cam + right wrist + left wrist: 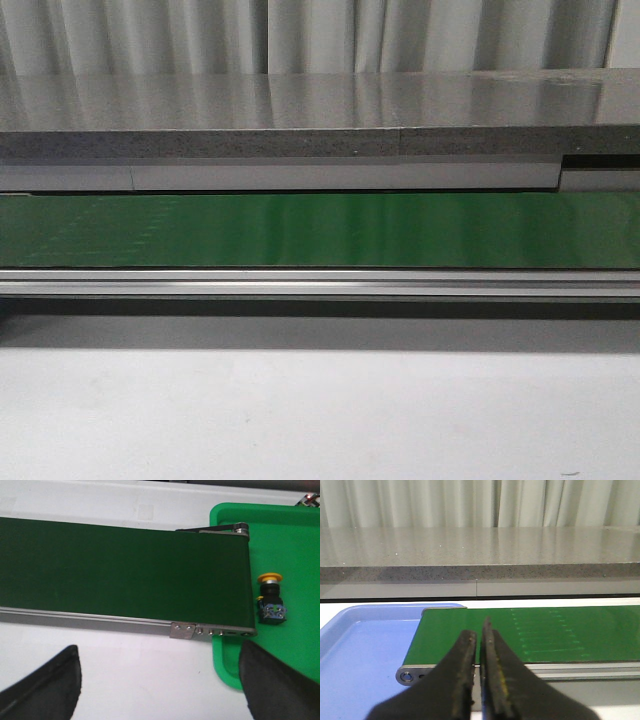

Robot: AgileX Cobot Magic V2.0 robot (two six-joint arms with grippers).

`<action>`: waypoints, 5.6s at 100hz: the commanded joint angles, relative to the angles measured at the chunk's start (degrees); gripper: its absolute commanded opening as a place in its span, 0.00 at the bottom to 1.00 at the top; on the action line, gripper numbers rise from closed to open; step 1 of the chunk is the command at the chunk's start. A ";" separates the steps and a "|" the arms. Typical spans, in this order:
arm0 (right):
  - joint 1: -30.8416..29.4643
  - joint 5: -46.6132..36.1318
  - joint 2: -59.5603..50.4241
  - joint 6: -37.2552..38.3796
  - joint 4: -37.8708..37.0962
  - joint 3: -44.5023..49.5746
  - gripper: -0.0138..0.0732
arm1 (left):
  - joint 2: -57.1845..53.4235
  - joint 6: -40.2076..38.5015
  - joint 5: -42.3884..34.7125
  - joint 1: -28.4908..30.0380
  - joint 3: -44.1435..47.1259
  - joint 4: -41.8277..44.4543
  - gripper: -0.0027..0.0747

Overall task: Move button from right to left
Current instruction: 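Lower the open right gripper over the yellow-capped button, then close the right gripper on the button's black body and lift, then carry the button with the right gripper onto the conveyor belt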

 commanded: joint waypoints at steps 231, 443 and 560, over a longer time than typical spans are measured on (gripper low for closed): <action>-36.71 -9.10 61.24 -51.87 20.72 -23.64 0.85 | -2.03 -0.54 -4.30 -0.41 2.29 -0.57 0.04; -19.50 -6.31 47.61 -29.36 13.82 -20.75 0.37 | -2.03 -0.54 -4.30 -0.41 2.29 -0.57 0.04; -17.33 -10.88 39.32 -31.99 23.20 -13.46 0.87 | -2.03 -0.54 -4.30 -0.41 2.29 -0.57 0.04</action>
